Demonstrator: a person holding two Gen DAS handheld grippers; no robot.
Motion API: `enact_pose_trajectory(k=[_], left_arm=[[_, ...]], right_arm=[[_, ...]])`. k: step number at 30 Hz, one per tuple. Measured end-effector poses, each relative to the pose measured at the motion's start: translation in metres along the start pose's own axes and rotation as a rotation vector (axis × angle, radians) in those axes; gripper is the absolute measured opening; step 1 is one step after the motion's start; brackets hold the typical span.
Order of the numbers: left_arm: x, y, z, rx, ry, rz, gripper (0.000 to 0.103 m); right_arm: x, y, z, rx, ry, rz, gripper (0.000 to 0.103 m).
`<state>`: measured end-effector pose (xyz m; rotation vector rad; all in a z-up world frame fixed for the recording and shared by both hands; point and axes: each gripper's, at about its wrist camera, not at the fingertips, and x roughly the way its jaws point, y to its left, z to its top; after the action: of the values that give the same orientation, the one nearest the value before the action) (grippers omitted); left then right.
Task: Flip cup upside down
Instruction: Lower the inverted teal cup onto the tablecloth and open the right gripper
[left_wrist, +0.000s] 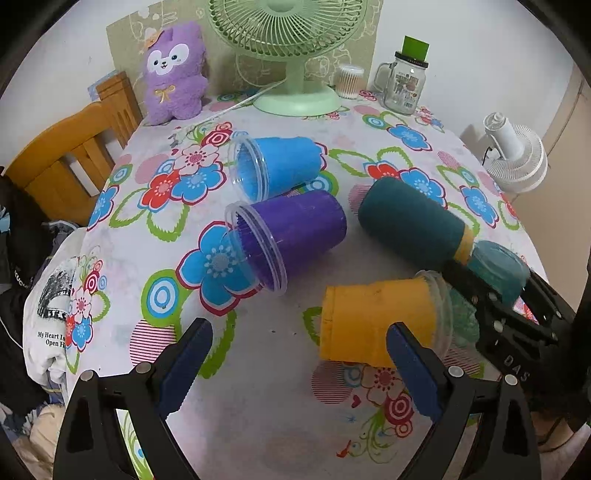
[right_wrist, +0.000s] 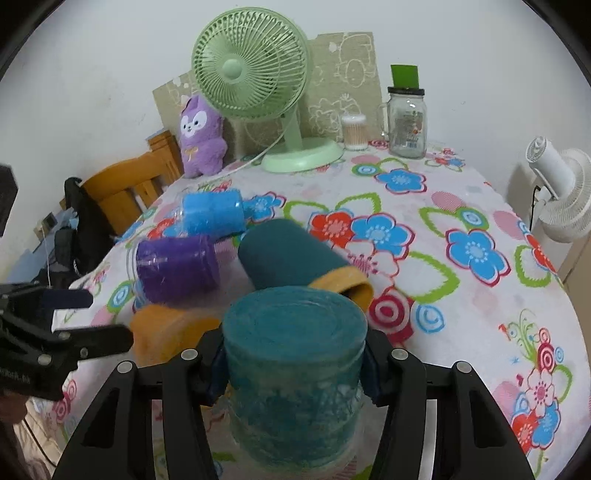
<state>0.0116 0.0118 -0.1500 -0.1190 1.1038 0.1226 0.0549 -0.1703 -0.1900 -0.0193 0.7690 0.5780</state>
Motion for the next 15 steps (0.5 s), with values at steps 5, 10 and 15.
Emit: enact_pose_trajectory(k=[5, 10, 15], left_arm=[[0.004, -0.002, -0.003, 0.017, 0.016, -0.001, 0.096], [0.001, -0.008, -0.005, 0.033, 0.034, -0.013, 0.096], [-0.01, -0.012, -0.006, 0.032, 0.066, -0.038, 0.096]], right_arm=[[-0.006, -0.001, -0.008, 0.017, 0.02, -0.004, 0.059], [-0.016, -0.004, -0.01, 0.05, 0.059, -0.02, 0.073], [-0.035, -0.001, 0.001, 0.069, 0.084, -0.052, 0.089]])
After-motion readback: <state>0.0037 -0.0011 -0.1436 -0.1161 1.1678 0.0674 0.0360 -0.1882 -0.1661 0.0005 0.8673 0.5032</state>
